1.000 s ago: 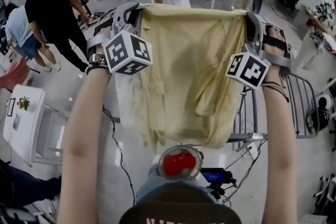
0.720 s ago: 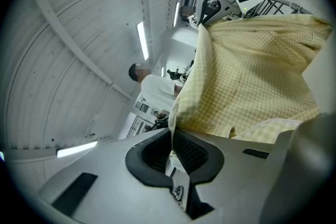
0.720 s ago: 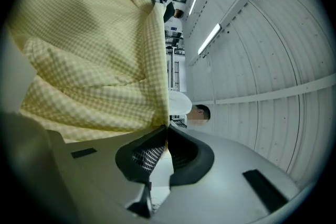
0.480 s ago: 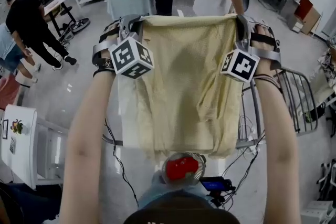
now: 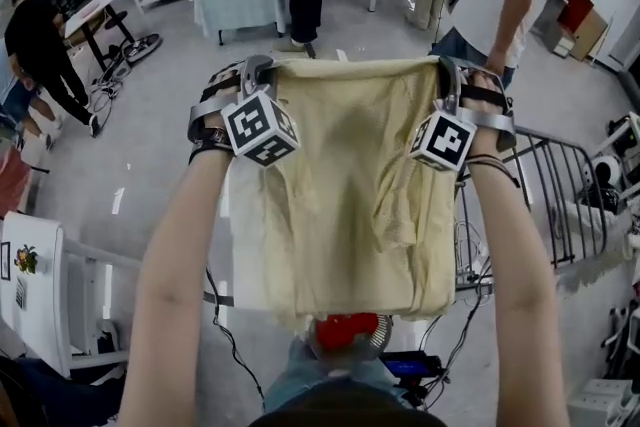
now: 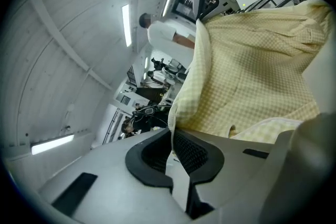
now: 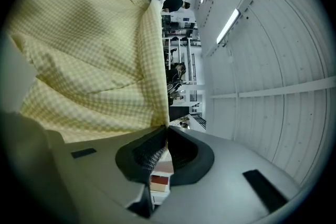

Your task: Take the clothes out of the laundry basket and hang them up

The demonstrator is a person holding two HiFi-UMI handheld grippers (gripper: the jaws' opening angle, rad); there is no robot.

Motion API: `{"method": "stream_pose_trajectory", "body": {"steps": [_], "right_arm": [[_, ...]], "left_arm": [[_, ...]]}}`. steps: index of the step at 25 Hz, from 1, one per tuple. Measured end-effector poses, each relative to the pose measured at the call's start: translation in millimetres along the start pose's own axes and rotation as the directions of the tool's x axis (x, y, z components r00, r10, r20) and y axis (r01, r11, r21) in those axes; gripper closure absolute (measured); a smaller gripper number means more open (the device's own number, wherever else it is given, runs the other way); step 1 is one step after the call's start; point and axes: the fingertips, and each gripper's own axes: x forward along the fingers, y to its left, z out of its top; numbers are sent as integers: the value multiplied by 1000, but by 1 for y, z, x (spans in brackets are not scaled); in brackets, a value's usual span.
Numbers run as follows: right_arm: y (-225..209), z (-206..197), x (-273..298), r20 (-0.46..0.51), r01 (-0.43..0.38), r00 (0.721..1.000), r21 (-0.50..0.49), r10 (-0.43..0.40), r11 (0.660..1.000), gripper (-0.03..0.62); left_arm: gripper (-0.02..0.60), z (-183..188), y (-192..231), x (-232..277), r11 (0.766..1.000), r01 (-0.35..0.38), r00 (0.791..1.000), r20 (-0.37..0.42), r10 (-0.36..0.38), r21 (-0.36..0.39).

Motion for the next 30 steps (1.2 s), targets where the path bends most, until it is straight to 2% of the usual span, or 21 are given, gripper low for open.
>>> {"method": "stream_pose_trajectory", "body": {"steps": [7, 16, 21, 24, 26, 27, 29, 30], "right_arm": [[61, 5, 31, -6, -134, 991, 12, 134, 991, 580], [134, 18, 43, -10, -290, 957, -15, 290, 957, 579], [162, 20, 44, -16, -357, 934, -13, 357, 934, 579], [171, 20, 42, -21, -383, 924, 4, 383, 924, 579], [172, 20, 43, -24, -391, 920, 43, 392, 919, 579], [171, 20, 44, -27, -389, 920, 82, 392, 918, 546], [165, 18, 46, -35, -382, 919, 173, 393, 908, 385], [162, 18, 46, -37, -379, 918, 205, 394, 902, 327]], "left_arm": [[569, -18, -44, 43, 995, 100, 993, -54, -101, -17], [568, -50, -104, 77, 970, 231, 962, -132, -239, -79], [557, -58, -114, 85, 968, 229, 956, -163, -244, -104], [487, -60, -112, 87, 967, 215, 957, -170, -237, -136], [401, -62, -102, 89, 972, 175, 963, -176, -202, -159], [339, -64, -95, 90, 975, 144, 967, -183, -175, -172], [213, -69, -81, 91, 976, 87, 972, -198, -128, -201], [171, -71, -76, 90, 975, 68, 973, -201, -112, -212]]}}
